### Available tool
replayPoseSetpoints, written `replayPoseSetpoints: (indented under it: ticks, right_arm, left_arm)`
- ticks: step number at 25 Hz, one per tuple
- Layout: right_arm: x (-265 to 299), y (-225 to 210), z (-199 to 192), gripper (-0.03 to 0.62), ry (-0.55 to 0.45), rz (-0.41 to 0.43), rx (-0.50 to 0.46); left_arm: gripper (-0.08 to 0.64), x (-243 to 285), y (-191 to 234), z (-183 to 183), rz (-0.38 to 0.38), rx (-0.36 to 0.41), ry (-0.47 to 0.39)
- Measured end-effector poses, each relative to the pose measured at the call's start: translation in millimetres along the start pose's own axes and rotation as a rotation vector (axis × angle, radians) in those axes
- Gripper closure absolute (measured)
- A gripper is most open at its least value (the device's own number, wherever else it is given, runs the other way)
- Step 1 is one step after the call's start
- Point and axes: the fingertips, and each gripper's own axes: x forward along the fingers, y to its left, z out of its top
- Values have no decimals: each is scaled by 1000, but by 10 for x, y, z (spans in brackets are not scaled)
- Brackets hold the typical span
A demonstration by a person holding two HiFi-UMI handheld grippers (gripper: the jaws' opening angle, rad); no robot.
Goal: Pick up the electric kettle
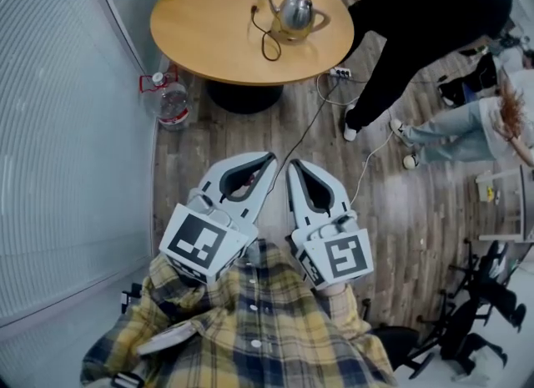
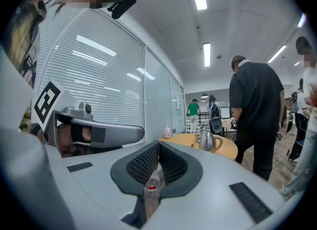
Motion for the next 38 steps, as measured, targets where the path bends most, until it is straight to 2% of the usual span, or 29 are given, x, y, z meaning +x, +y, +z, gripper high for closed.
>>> replayPoseSetpoints:
  ticks: [4,12,27,38]
  right_arm:
    - [-9,-37,-42,561,3,3,13]
    - [258,-197,-36,561,11,1,13]
    - [1635,-1033,202,561,9,-70,2]
    - [2199,-1392,221,560,17,-142,33]
  left_arm:
    - [557,21,-18,-41,6,0,9]
    - [557,249,227,5,4,-6,6]
    - [557,1389,1382,393,-71,8,-2]
    - [557,1818,1913,481,-127,23,33]
